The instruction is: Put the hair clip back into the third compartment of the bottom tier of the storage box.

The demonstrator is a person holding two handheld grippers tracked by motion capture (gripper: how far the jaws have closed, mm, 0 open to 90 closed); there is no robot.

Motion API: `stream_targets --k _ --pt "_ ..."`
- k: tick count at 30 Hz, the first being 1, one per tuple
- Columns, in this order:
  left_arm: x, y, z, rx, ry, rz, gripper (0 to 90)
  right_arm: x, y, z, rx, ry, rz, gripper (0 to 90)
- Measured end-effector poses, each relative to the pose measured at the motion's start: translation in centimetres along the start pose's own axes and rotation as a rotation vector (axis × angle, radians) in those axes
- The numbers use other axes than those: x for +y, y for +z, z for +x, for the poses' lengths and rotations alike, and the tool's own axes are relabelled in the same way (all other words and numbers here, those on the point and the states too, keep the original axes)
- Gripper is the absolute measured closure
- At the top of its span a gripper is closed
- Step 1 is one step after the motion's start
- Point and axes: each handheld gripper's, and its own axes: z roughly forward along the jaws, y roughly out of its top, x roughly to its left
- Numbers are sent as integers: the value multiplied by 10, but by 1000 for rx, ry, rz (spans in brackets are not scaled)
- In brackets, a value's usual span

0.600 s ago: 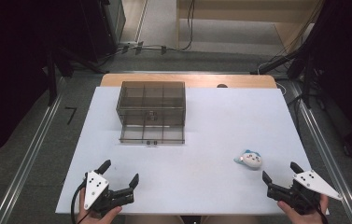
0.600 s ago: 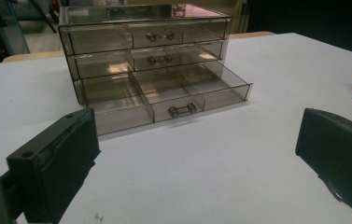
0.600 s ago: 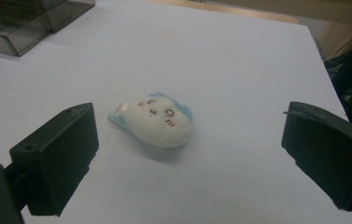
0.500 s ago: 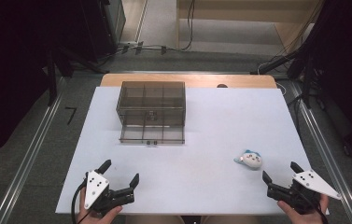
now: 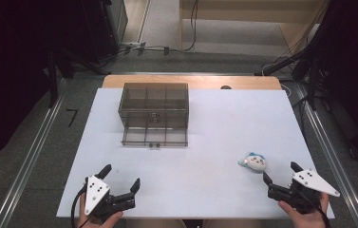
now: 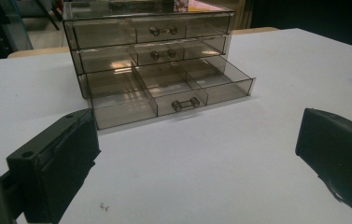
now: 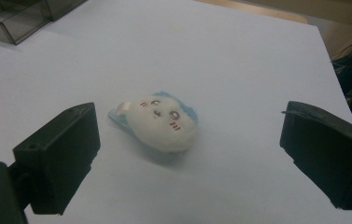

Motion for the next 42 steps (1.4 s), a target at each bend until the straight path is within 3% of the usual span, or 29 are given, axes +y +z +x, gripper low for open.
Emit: stream_targets --k 17,18,20,35,42 --pt "-3 -7 0 20 3 7 0 14 12 0 21 3 37 44" --pt "-3 -8 0 22 3 8 0 17 13 -1 32 3 47 97" --pt "-4 -8 1 24 4 11 0 19 14 -1 37 -4 49 107" --pt "-5 -9 2 27 6 14 0 49 42 9 27 -15 229 107" --pt "-5 -8 2 25 5 16 0 53 54 14 22 -2 288 114"
